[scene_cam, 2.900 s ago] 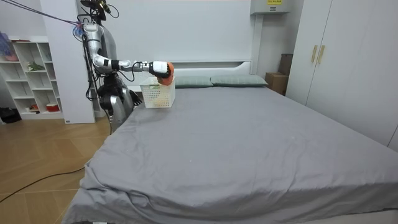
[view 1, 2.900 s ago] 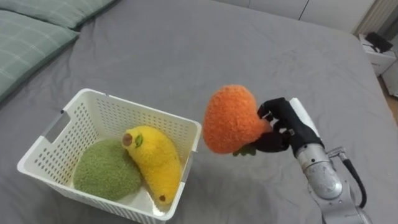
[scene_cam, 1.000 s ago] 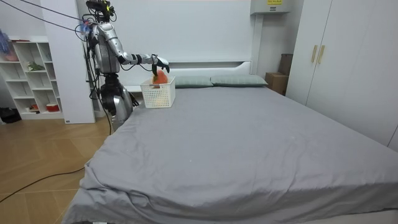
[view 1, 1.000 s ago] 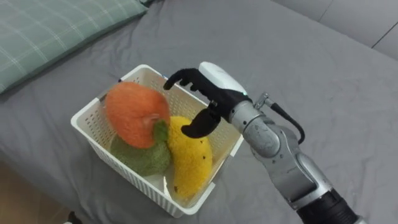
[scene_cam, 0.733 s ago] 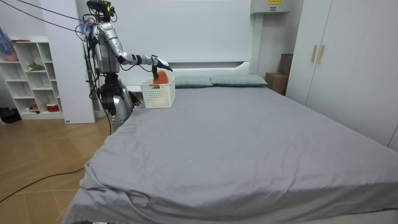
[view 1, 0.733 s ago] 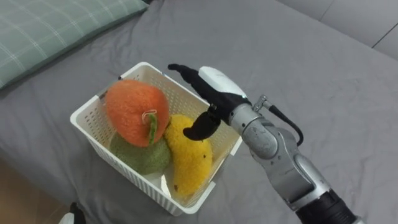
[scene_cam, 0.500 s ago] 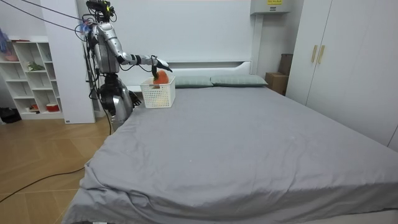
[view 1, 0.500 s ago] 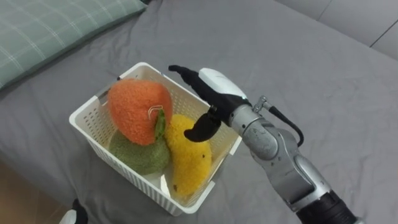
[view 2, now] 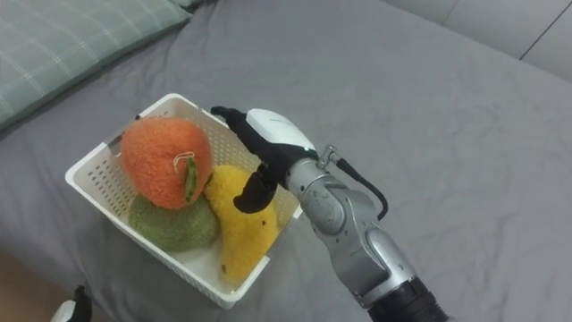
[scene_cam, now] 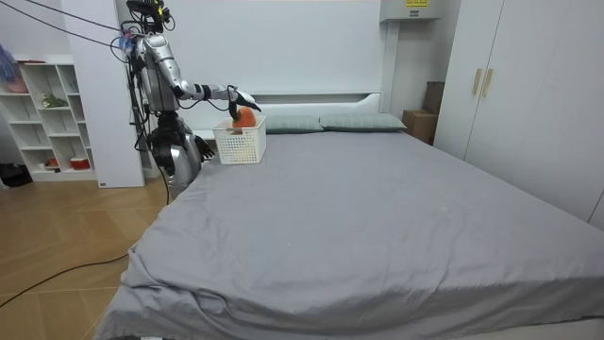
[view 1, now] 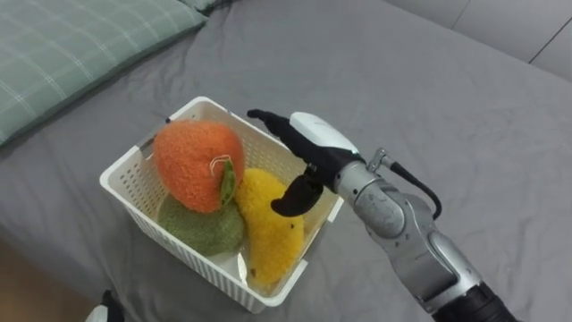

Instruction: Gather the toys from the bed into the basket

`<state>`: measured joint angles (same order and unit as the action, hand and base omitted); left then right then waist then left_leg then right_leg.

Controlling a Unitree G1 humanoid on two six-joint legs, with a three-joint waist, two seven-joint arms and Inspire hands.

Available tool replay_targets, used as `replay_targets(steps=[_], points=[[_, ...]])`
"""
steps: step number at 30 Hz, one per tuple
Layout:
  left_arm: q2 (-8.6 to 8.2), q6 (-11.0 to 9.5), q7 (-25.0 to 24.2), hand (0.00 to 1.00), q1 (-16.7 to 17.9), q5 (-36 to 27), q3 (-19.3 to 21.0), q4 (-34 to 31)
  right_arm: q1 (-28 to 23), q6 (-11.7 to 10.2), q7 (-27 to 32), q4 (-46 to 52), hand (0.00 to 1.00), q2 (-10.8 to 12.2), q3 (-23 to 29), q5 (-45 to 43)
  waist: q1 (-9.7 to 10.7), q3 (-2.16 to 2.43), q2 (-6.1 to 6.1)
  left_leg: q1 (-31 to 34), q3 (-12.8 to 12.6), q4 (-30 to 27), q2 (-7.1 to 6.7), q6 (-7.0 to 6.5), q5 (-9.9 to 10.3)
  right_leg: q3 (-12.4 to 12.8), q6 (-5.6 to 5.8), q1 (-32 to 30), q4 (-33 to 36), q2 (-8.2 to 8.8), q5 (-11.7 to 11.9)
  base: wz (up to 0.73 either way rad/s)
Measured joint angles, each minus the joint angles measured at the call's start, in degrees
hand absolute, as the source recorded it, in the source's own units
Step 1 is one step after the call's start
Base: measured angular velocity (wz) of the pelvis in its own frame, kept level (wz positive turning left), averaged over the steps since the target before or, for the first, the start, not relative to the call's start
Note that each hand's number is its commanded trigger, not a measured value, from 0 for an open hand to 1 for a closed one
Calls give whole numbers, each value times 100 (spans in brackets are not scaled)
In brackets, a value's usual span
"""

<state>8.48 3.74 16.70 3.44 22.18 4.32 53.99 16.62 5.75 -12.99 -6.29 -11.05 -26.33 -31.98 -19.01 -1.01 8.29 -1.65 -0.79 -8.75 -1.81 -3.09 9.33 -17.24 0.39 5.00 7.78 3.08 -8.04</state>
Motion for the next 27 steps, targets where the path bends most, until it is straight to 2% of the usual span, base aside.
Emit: replay_targets(steps=[7, 13, 19, 21, 27], points=[[6, -11, 1, 0, 0, -15, -9, 106, -7, -48, 36, 1, 0, -90, 15, 73, 148, 16, 25, -11, -25, -1, 0, 0, 0, 19, 0, 7, 4, 2, 0, -1], [-8, -5, -70, 0, 4, -11, 2, 177, -26, -81, 92, 8, 0, -252, 177, 213, 310, 12, 23, -8, -60, -4, 6, -1, 1, 47, 0, -6, 4, 0, 1, -2], [-9, 7, -55, 0, 39, -14, 18, 158, -401, -76, 238, 40, 0, -260, 615, 42, 373, -1, -5, -97, -213, 32, 22, -1, 3, 212, 0, -17, 6, -10, 1, -12], [-10, 10, -39, 0, 90, -20, 73, 165, -508, -76, 250, 39, 0, -261, 767, 16, 485, -1, -30, -108, -232, 49, 23, -3, 4, 259, 3, -19, 7, -13, 4, -10], [-30, 10, -38, 0, 167, 3, 143, 165, -995, -109, 477, 151, 0, -260, 1236, -7, 693, 37, -128, -162, -317, 50, 26, -3, 4, 312, 5, -7, 18, -9, 7, -4]])
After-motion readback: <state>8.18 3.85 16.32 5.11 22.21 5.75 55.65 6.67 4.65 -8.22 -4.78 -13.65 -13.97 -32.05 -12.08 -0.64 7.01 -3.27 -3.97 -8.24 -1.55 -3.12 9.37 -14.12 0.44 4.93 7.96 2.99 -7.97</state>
